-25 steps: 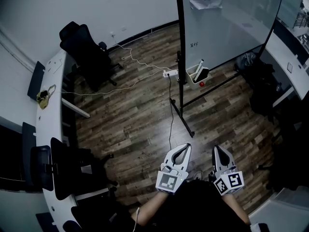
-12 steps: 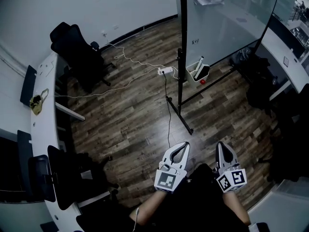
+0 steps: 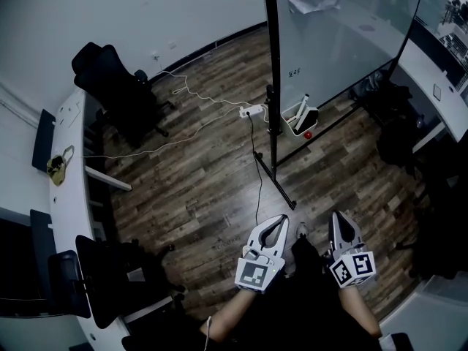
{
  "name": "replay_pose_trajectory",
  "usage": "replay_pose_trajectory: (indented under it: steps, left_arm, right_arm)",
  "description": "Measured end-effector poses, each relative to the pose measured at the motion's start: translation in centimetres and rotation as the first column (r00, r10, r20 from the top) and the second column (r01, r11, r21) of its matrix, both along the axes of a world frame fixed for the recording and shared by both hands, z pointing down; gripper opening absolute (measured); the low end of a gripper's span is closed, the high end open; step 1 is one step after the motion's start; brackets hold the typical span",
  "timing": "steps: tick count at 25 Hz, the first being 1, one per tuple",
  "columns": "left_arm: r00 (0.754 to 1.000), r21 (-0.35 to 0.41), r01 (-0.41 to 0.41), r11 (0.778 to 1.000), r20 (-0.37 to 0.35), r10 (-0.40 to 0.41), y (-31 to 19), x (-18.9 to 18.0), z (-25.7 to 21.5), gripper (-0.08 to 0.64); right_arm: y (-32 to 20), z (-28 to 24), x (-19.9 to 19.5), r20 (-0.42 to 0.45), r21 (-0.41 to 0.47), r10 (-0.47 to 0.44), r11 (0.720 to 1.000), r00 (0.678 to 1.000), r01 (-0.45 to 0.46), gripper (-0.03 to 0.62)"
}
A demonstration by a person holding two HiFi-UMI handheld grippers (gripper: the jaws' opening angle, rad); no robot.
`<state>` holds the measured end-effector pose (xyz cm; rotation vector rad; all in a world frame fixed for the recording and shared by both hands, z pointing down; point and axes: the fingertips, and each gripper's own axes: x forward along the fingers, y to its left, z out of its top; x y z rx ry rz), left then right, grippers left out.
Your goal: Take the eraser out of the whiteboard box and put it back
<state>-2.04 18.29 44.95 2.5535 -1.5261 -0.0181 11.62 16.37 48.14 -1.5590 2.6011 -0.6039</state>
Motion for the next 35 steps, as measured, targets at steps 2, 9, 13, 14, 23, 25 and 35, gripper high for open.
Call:
replay_pose_trajectory:
  steps: [2,9,13,14,23,25,35]
  left_arm:
    - [1.000,-0.004,0.006,1.000,0.015,-0.006,-1.5,0.1,0.3,0.005]
    - [0.999,-0.001,0.028,1.000,0.037,-0.028,-6.9,1.3,0.5,0.006]
    - [0.998,-0.009,0.056,0.998,0.034,-0.056,-9.3,2.3,0.3,0.006]
    - [0.998,-0.007,0.065,0.998,0.028,-0.064,-10.0,2.6,0.1,0.005]
    - [0.991,-0.004,0.134,0.991,0.019,-0.134,-14.0,4.6,-1.5,0.006]
    - [0.989,-0.009,0.145,0.989,0.011,-0.145,-14.8,4.8,-1.6,0.005]
    - [0.990,-0.031,0.143,0.989,0.006,-0.143,-18.5,4.0,-0.3,0.006]
  right_arm:
    - [-1.6,0.1,0.0,0.007,-0.005,-0.008,1.000,1.000,0.009,0.008]
    - [-7.1,0.1,0.3,0.014,-0.002,-0.070,0.998,0.997,0.070,0.008]
    - [-9.7,0.1,1.2,0.014,-0.017,-0.097,0.995,0.995,0.097,0.008]
    - [-10.4,0.2,1.4,0.012,-0.025,-0.100,0.995,0.995,0.101,0.008]
    - [-15.7,0.3,3.0,0.019,-0.038,-0.158,0.987,0.987,0.159,0.008]
    - [-17.0,0.3,3.1,0.017,-0.034,-0.162,0.986,0.987,0.163,0.008]
    - [-21.0,1.8,1.7,0.032,-0.055,-0.153,0.986,0.988,0.155,0.008]
